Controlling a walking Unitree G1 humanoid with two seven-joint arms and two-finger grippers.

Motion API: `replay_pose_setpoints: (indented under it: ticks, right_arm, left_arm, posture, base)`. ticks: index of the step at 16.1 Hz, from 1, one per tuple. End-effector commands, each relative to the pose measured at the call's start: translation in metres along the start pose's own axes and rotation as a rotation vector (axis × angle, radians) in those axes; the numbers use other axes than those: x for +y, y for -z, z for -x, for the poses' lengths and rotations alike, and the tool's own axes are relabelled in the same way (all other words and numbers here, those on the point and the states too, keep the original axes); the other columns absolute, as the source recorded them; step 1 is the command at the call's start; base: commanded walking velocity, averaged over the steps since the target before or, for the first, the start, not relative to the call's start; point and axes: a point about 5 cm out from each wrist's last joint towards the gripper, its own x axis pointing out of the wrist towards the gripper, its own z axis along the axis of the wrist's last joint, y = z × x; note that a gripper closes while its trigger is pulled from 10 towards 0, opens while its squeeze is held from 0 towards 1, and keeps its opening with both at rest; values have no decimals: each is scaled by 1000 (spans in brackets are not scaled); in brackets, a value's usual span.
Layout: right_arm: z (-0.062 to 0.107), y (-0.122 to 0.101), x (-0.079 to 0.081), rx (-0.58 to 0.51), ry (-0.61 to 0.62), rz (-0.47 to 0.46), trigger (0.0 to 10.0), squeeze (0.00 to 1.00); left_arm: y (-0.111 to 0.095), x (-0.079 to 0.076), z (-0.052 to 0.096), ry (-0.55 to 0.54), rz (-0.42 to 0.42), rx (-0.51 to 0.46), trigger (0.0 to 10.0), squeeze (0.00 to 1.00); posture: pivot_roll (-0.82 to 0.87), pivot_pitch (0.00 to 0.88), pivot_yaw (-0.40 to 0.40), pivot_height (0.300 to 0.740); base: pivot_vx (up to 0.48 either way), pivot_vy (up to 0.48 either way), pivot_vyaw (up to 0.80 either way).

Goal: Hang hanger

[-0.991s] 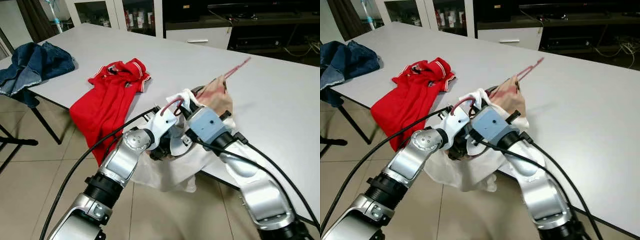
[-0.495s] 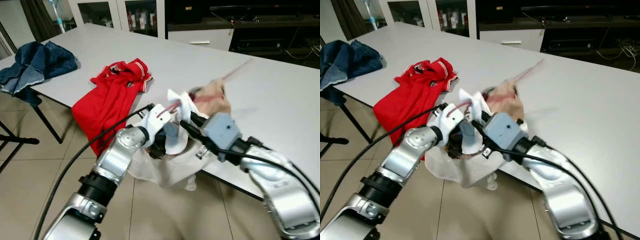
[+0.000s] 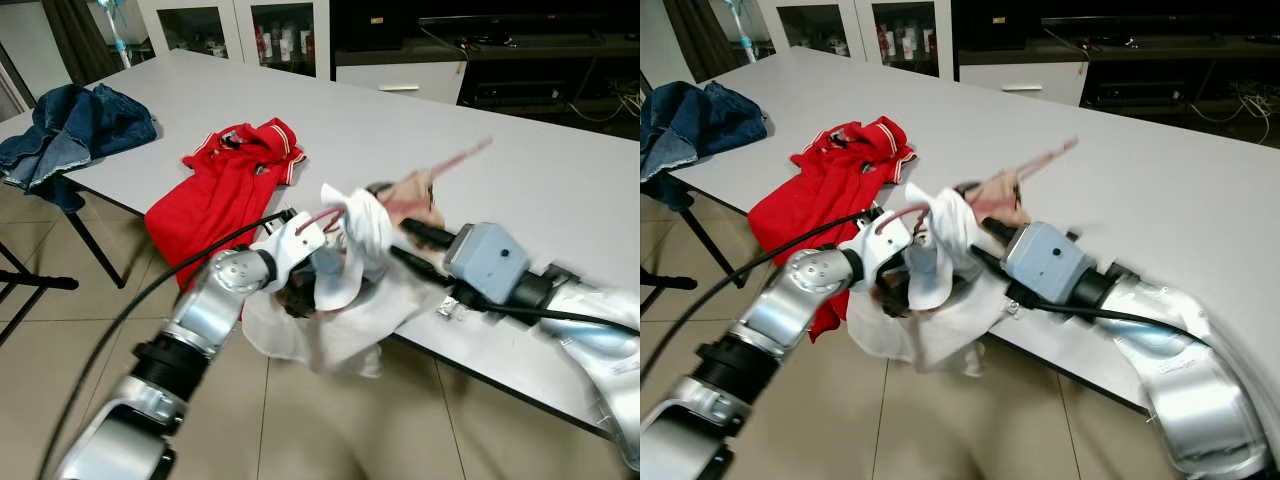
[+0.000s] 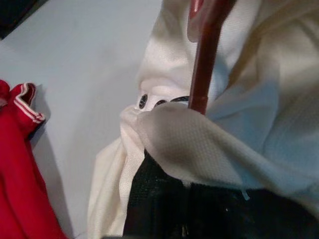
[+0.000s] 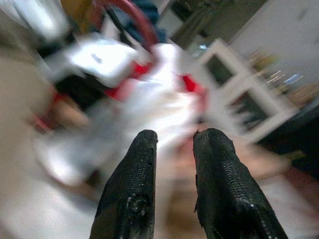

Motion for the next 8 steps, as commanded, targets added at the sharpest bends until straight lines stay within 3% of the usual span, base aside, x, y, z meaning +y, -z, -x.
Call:
replay_pose_setpoints:
  ticks: [1,4,6,7,8]
  right_arm:
    - [4,-5,-12,4,31,135,10000,0]
    - [4,-16,-20,-6,-1,338,10000,0]
    - [-4,-14,-6,-15,-89,333,10000,0]
    - [-8,-12,0,-19,-123,324,10000,894]
    - [-10,-12,3,-24,-141,308,10000,1000]
  left_arm:
    - [8,3,3,30,-28,42,10000,0]
    - [16,13,12,93,-110,73,10000,0]
    - [14,21,16,107,-148,75,10000,0]
    - [13,24,18,126,-173,75,10000,0]
    - [13,25,19,134,-183,77,10000,0]
  posture:
    - [-35,52,52,740]
    - [-44,57,48,740]
    - [-40,56,40,740]
    - [-36,55,39,740]
    - [-36,55,39,740]
  base:
    - [0,0,0]
    - [0,0,0]
    - [0,0,0]
    - [0,0,0]
    - [0,0,0]
